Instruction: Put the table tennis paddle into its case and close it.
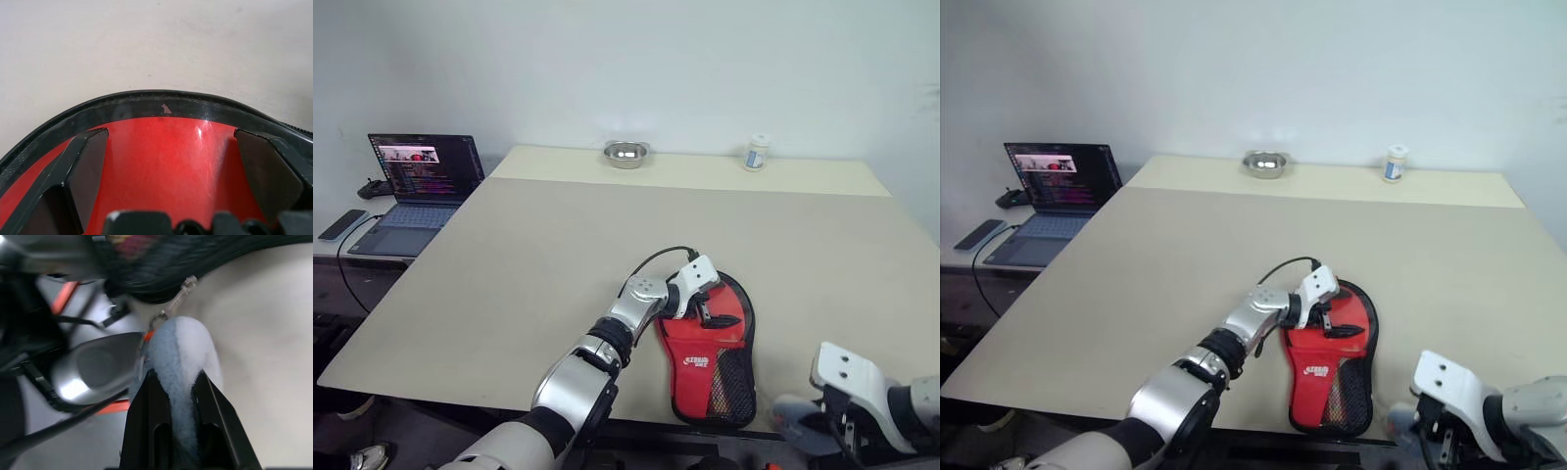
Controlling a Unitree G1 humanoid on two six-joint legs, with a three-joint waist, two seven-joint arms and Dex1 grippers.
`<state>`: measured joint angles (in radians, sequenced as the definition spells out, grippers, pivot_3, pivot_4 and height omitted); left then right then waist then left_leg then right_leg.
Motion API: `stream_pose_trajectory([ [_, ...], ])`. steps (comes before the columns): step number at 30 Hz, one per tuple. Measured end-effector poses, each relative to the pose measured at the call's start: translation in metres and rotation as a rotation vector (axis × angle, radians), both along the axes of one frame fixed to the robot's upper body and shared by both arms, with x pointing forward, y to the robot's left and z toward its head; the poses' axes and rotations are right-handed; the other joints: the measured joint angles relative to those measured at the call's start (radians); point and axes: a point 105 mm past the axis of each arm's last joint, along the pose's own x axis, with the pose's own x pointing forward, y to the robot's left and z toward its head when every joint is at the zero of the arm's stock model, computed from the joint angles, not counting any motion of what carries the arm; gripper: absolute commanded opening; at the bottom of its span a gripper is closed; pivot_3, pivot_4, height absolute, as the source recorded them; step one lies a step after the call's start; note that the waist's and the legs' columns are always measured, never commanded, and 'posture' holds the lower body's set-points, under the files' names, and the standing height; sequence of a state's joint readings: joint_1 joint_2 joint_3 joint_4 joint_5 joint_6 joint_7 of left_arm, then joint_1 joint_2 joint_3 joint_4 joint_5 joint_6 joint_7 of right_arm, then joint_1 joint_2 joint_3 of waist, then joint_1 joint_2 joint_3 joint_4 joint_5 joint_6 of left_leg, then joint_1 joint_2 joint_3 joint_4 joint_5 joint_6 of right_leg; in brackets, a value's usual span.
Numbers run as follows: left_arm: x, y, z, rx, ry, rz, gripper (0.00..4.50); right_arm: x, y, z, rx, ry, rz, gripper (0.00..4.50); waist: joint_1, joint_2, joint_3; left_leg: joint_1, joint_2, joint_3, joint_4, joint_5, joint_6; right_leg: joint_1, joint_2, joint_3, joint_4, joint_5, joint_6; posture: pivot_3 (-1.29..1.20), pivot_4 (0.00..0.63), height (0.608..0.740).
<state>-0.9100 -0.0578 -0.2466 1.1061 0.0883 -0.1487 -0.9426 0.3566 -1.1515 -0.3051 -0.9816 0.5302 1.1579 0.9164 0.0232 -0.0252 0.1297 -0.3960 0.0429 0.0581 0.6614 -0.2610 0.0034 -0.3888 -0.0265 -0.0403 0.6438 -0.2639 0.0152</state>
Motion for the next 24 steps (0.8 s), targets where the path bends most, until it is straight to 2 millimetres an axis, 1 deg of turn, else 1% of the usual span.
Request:
stream_pose_trajectory([
  [4,0.001,0.002,-0.001,0.002,-0.002,0.015,4.5,-0.004,0.004,0.0,0.018,0.016,0.018,0.05,-0.001,0.0,0.0,0.003,0.002,-0.001,0.0,0.0,0.0,0.001,-0.003,-0.001,0.0,-0.001,-0.002,0.0,0.15,0.74],
  [11,0.001,0.001,-0.001,-0.001,-0.007,0.011,4.5,-0.011,0.011,0.0,0.048,0.045,0.051,0.05,-0.001,0.0,0.0,0.002,0.001,-0.002,0.0,0.0,0.0,0.002,-0.003,-0.001,0.0,-0.001,-0.002,0.0,0.15,0.74],
  [18,0.001,0.001,-0.001,-0.002,-0.009,0.014,4.5,-0.005,0.012,0.008,0.084,0.052,0.056,2.39,-0.001,0.0,0.0,0.002,0.001,-0.002,0.0,0.0,0.0,0.002,-0.003,-0.002,0.0,-0.001,-0.002,0.0,0.15,0.74],
  [21,0.002,0.002,-0.001,-0.002,-0.01,0.017,4.5,-0.003,0.017,0.018,0.13,0.048,0.082,3.47,-0.001,-0.001,0.0,0.002,0.001,-0.002,0.0,0.0,0.0,0.002,-0.003,-0.002,0.0,-0.001,-0.002,0.0,0.15,0.74],
  [23,0.002,0.003,-0.001,-0.001,-0.012,0.021,4.5,0.005,0.018,0.028,0.167,0.03,0.081,4.19,-0.001,-0.001,0.0,0.003,0.001,-0.002,0.0,0.0,0.0,0.002,-0.003,-0.001,0.0,-0.002,-0.003,0.0,0.15,0.74],
  [24,0.002,0.003,-0.001,-0.001,-0.012,0.023,4.5,0.011,0.017,0.034,0.184,0.003,0.073,4.48,-0.002,-0.001,0.0,0.003,0.001,-0.002,0.0,0.0,0.0,0.001,-0.004,-0.001,0.0,-0.002,-0.003,0.0,0.15,0.74],
])
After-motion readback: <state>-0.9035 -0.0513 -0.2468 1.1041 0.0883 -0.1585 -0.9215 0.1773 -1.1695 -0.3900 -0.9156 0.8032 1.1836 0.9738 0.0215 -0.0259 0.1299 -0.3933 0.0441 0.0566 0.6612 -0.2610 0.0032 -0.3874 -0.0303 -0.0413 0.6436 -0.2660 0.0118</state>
